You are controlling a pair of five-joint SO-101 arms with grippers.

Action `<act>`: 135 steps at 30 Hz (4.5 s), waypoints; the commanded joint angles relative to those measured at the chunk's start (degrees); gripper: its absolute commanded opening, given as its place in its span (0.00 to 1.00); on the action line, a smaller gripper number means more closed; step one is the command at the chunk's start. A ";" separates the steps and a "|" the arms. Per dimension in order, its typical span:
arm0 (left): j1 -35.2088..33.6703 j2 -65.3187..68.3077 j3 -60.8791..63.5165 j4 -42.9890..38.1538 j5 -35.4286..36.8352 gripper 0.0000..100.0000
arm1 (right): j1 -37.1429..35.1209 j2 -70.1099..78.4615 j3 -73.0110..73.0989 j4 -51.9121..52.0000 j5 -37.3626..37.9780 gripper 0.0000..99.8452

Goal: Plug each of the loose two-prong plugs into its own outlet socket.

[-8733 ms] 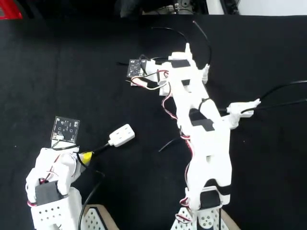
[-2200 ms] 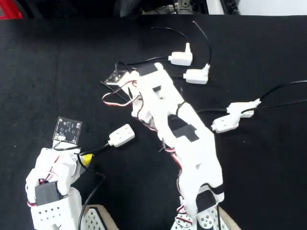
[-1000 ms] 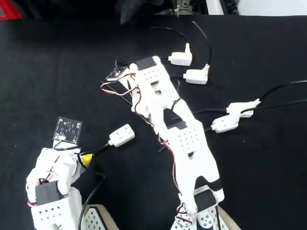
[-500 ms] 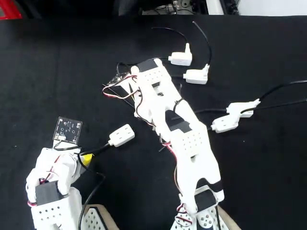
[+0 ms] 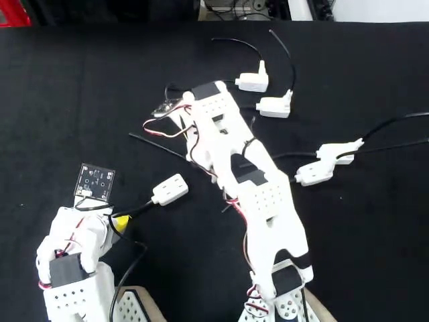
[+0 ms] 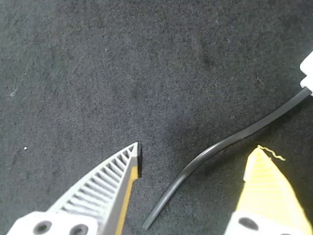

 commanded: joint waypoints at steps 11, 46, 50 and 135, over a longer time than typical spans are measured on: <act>0.48 -0.26 -0.13 0.09 -0.09 0.34 | 1.14 -22.55 14.81 -6.86 -12.04 0.01; 21.32 -0.35 -6.37 -20.66 30.77 0.34 | -16.70 -81.80 84.62 -57.23 -24.26 0.01; 21.93 -0.35 -5.49 -22.07 30.95 0.34 | -18.29 -82.95 86.29 -57.41 -22.42 0.01; -13.49 -1.85 1.98 -10.37 18.55 0.34 | -11.16 -61.05 79.69 -68.04 -36.22 0.01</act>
